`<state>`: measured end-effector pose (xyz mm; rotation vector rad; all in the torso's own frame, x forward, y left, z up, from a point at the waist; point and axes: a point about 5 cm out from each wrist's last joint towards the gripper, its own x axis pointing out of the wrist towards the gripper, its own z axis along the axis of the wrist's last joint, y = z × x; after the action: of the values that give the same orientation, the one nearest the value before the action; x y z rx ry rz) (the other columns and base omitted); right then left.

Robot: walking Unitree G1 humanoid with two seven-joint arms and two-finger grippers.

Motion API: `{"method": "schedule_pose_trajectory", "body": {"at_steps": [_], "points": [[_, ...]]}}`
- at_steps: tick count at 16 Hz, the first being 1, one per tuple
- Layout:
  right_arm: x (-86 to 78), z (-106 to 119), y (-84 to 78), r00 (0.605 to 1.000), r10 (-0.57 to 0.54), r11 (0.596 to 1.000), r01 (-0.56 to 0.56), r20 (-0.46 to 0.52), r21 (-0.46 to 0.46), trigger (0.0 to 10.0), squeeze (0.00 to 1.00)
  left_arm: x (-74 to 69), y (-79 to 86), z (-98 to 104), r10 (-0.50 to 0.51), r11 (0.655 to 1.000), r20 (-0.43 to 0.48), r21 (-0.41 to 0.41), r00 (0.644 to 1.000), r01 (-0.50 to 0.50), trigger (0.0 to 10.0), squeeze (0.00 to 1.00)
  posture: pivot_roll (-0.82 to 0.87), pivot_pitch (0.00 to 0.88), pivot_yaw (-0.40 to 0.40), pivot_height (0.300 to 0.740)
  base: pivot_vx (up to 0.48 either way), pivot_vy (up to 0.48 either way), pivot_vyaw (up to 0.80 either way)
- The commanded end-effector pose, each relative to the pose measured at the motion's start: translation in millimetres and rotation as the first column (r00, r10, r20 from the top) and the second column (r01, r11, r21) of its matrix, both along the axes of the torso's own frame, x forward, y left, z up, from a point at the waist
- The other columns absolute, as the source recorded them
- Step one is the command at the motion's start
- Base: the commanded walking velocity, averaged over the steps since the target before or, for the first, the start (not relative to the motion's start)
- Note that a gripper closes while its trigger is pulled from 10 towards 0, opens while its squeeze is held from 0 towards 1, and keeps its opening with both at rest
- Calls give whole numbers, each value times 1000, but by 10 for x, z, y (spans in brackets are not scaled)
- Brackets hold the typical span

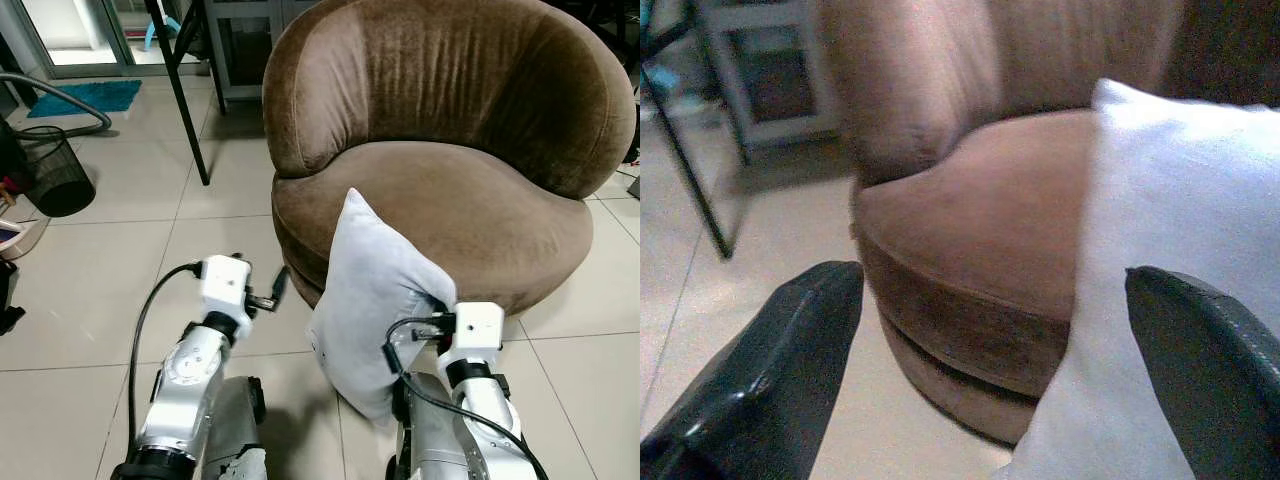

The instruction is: Move the pillow to the sofa from floor

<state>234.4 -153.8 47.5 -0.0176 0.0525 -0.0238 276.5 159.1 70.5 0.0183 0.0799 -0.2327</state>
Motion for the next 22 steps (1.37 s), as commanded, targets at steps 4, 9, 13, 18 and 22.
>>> {"method": "schedule_pose_trajectory", "body": {"at_steps": [4, 9, 13, 18, 22], "points": [[7, 148, -105, 998, -12, 1000, 10, 59, 26, 0, 0, -210, 196, -158, 56, 998, -73, -11, 996, -57, 10000, 0, 55, 4, 6, 550, 0, 0, 0], [-128, 86, -364, 999, -44, 997, 44, 7, -68, 0, 0, -260, 362, -20, 107, 994, -40, 25, 993, -106, 10000, 0, 62, 21, -14, 550, 0, 0, 0], [-43, 102, -194, 1000, -4, 997, 5, 8, -77, 10000, 0, -197, 293, 74, 89, 995, -39, 39, 995, -88, 10000, 0, 68, 23, -10, 550, 456, 0, 0], [21, 37, -102, 1000, 18, 993, -20, -17, -114, 10000, 0, -93, 206, 98, 42, 996, -33, 86, 999, -39, 10000, 0, 74, 26, -4, 550, 463, 0, 0], [47, -32, -64, 999, 31, 994, -36, -43, -104, 10000, 0, -90, 140, 70, -15, 992, -14, 126, 1000, 16, 10000, 0, 84, 27, 3, 550, 236, 0, 0]]}}
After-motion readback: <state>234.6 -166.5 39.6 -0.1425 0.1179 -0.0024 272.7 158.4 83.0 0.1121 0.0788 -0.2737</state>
